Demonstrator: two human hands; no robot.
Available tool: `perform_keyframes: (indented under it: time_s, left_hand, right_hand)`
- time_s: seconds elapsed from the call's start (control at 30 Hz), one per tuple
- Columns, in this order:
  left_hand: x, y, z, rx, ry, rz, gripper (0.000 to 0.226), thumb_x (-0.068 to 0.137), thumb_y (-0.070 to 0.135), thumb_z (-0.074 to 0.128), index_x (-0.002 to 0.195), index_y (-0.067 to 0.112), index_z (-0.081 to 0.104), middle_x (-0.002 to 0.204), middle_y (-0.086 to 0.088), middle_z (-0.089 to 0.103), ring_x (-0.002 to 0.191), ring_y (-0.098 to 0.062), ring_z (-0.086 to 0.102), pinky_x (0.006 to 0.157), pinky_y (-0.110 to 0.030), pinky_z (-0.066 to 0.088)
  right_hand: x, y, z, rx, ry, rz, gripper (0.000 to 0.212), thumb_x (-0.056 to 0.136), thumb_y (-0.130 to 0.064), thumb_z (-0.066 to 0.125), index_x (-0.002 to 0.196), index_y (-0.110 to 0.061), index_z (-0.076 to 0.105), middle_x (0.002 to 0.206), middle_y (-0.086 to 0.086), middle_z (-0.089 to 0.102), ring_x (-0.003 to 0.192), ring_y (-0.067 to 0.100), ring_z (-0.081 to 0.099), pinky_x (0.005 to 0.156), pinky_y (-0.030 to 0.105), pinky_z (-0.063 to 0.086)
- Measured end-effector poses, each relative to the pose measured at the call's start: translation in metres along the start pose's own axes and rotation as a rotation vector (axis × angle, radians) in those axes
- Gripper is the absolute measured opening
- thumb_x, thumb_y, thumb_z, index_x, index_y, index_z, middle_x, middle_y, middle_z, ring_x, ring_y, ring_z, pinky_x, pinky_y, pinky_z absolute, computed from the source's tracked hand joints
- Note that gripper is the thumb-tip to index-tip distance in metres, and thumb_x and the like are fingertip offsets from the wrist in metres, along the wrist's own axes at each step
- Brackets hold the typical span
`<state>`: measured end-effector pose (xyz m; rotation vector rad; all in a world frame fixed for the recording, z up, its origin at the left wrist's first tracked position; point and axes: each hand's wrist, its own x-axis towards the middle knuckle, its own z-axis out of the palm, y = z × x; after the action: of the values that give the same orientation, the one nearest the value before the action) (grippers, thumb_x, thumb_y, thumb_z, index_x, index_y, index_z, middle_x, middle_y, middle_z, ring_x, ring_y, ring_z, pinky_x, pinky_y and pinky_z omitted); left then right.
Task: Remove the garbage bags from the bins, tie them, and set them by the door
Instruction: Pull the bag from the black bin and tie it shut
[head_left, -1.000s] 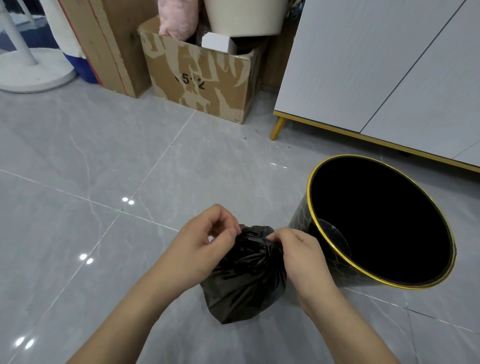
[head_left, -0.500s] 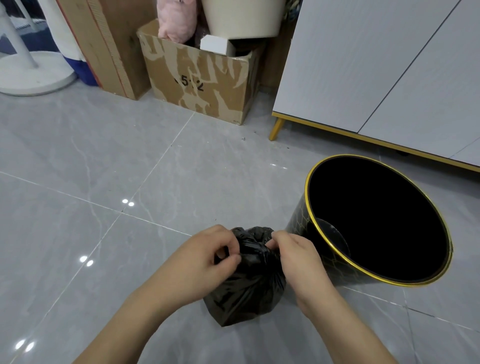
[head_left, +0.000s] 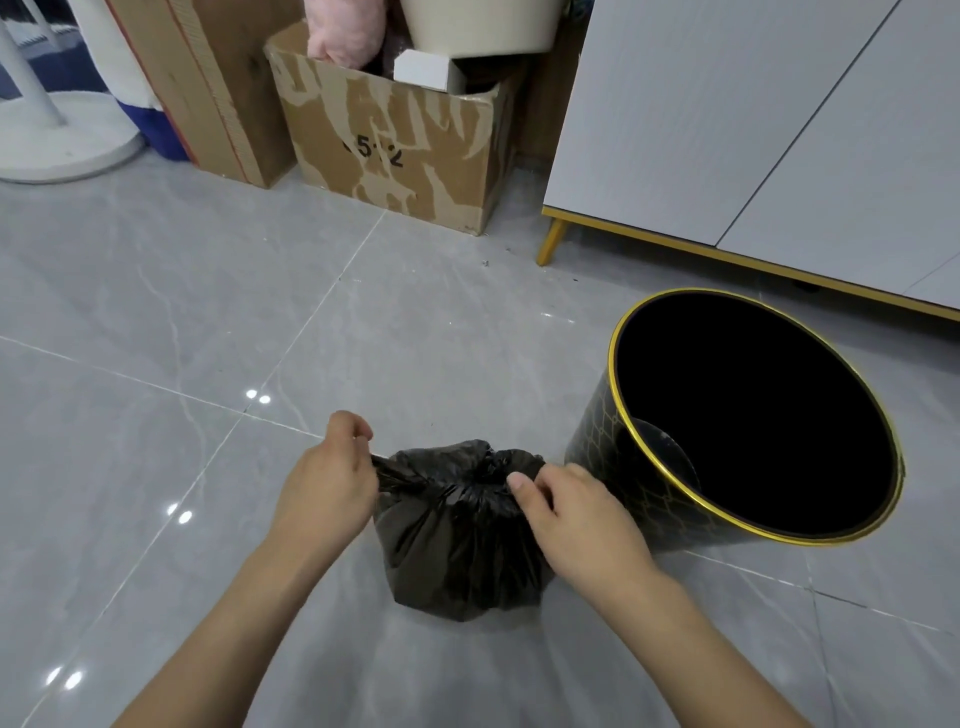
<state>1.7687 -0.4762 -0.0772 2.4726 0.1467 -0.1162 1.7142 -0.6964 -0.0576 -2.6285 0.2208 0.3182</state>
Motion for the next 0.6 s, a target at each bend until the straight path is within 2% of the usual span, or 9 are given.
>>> perform_keyframes:
  time_s: [0.07,0.1,0.17,0.23,0.27,0.33,0.4,0.5,0.6]
  left_hand:
    - [-0.003,0.0,-0.001,0.046,-0.092,-0.016,0.042,0.1,0.04,0.033,0.071,0.012,0.048,0.065,-0.005,0.054,0.068,-0.028,0.053,0.059,-0.037,0.036]
    - [-0.004,0.001,-0.002,0.076,-0.134,-0.012,0.056,0.097,0.051,0.034,0.058,0.012,0.042,0.059,-0.004,0.048,0.065,-0.027,0.05,0.056,-0.036,0.033]
    - [-0.007,0.006,-0.005,0.117,-0.244,-0.029,0.067,0.09,0.064,0.044,0.045,0.016,0.029,0.051,-0.001,0.036,0.056,-0.022,0.04,0.051,-0.034,0.027]
    - [-0.006,0.01,-0.007,-0.043,-0.398,-0.109,0.064,0.086,0.057,0.061,0.045,0.017,0.033,0.047,0.004,0.038,0.049,-0.016,0.04,0.049,-0.03,0.027]
    - [-0.005,0.012,-0.007,-0.204,-0.47,-0.16,0.057,0.085,0.048,0.067,0.046,0.016,0.042,0.046,0.007,0.045,0.046,-0.012,0.046,0.05,-0.026,0.031]
    - [-0.004,0.013,-0.009,-0.503,-0.546,-0.232,0.038,0.087,0.033,0.07,0.056,0.011,0.061,0.056,0.004,0.063,0.052,-0.007,0.057,0.057,-0.022,0.039]
    - [0.003,0.003,-0.01,-0.626,-0.49,-0.272,0.035,0.088,0.03,0.069,0.074,-0.002,0.068,0.066,-0.005,0.066,0.064,-0.015,0.057,0.064,-0.027,0.04]
    - [0.022,-0.018,-0.016,-0.694,-0.247,-0.394,0.026,0.086,0.031,0.07,0.076,0.007,0.068,0.064,0.0,0.059,0.067,-0.019,0.048,0.068,-0.03,0.041]
    - [0.023,-0.022,-0.01,-0.762,-0.192,-0.439,0.025,0.086,0.031,0.07,0.078,0.008,0.063,0.074,-0.009,0.06,0.072,-0.022,0.053,0.073,-0.034,0.043]
  right_hand:
    - [-0.003,-0.006,0.0,-0.113,-0.092,-0.063,0.051,0.095,-0.063,0.024,0.063,-0.027,0.04,0.088,-0.005,0.048,0.088,0.021,0.057,0.076,0.036,0.046]
    - [-0.004,-0.01,0.0,-0.154,-0.134,-0.098,0.055,0.094,-0.064,0.023,0.059,-0.025,0.04,0.087,-0.004,0.049,0.087,0.022,0.057,0.075,0.037,0.046]
    - [-0.005,-0.013,0.001,-0.185,-0.192,-0.133,0.061,0.093,-0.066,0.026,0.055,-0.02,0.039,0.077,-0.003,0.05,0.079,0.022,0.055,0.067,0.036,0.044]
    - [-0.006,-0.012,0.002,-0.143,-0.21,-0.129,0.063,0.092,-0.066,0.033,0.054,-0.016,0.038,0.062,-0.002,0.044,0.064,0.019,0.048,0.056,0.034,0.036]
    - [-0.005,-0.01,0.003,-0.096,-0.213,-0.114,0.063,0.092,-0.065,0.035,0.054,-0.015,0.037,0.056,-0.002,0.042,0.058,0.017,0.045,0.052,0.033,0.032]
    - [-0.004,-0.005,0.004,0.034,-0.201,-0.069,0.063,0.091,-0.065,0.04,0.053,-0.016,0.033,0.048,-0.001,0.038,0.049,0.015,0.039,0.05,0.032,0.029]
    - [-0.002,0.003,0.004,0.122,-0.158,-0.031,0.063,0.089,-0.066,0.043,0.052,-0.016,0.03,0.047,-0.002,0.034,0.047,0.014,0.037,0.051,0.033,0.029]
    - [0.002,0.017,-0.001,0.143,-0.088,0.031,0.063,0.086,-0.067,0.046,0.053,-0.016,0.03,0.047,-0.003,0.034,0.048,0.015,0.038,0.051,0.033,0.029]
    - [0.006,0.015,0.002,0.094,-0.1,0.049,0.063,0.086,-0.067,0.047,0.053,-0.015,0.037,0.048,-0.001,0.042,0.05,0.018,0.044,0.052,0.033,0.034]
